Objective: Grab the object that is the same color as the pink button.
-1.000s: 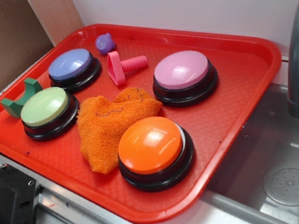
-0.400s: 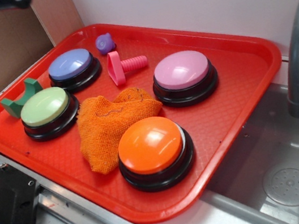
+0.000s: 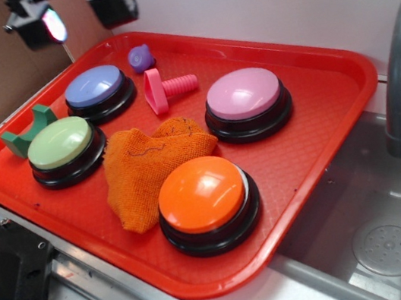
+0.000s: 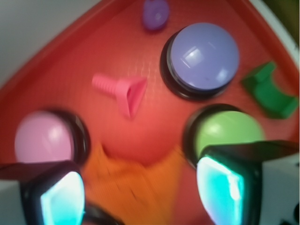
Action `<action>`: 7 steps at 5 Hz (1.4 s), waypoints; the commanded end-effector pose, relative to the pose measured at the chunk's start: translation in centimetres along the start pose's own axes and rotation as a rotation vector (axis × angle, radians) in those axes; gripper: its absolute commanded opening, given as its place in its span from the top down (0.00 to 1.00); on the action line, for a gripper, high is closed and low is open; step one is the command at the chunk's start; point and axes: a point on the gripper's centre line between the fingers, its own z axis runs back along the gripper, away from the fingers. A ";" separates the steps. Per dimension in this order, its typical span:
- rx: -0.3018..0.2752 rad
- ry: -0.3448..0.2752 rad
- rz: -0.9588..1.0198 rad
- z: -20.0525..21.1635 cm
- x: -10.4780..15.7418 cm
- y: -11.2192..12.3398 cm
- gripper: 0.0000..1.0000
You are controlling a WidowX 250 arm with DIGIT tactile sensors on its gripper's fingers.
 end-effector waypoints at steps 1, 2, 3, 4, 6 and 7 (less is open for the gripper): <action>-0.018 -0.164 0.204 -4.2 3.9 -1.8 0.00; 0.039 -0.163 0.202 -6.8 4.3 -2.2 0.00; 0.042 -0.108 0.167 -8.7 4.0 -2.1 0.00; 0.081 -0.136 0.163 -9.7 3.6 -2.3 0.00; 0.075 -0.168 0.166 -9.5 3.6 -2.1 1.00; 0.085 -0.177 0.135 -9.0 3.6 -2.3 1.00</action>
